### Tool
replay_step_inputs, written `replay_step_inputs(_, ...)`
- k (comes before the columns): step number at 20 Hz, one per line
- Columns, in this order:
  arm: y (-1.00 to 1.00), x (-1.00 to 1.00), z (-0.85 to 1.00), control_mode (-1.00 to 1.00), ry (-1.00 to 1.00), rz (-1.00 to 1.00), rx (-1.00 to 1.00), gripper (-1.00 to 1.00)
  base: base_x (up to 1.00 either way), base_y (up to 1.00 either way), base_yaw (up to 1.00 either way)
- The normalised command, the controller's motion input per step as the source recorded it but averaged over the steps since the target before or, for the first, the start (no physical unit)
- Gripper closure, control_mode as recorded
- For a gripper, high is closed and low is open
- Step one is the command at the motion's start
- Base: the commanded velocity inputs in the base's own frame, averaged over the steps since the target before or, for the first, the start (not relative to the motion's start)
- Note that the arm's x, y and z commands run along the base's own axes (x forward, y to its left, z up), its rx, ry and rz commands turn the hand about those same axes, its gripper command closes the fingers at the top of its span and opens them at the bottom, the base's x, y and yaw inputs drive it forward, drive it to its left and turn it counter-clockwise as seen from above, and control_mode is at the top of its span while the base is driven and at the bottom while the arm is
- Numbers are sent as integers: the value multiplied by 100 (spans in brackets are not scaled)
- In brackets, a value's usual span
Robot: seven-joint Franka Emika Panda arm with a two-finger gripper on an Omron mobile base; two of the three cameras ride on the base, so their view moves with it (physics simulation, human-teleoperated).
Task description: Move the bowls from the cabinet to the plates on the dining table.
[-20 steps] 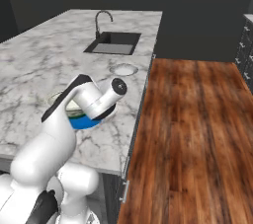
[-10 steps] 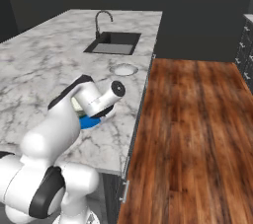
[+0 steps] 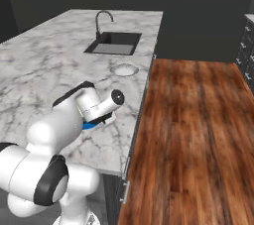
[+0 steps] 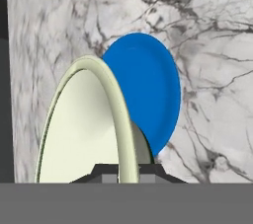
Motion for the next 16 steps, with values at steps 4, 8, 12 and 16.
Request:
replay_step_inputs(4,0,16,-13,-100,0,0,0,100,0,0,0)
replay_step_inputs(8,0,23,-5,-100,0,0,0,100,0,0,0)
replay_step_inputs(12,0,25,0,-100,0,0,0,100,0,0,0)
replay_step_inputs(16,0,27,-9,-100,0,0,0,100,0,0,0)
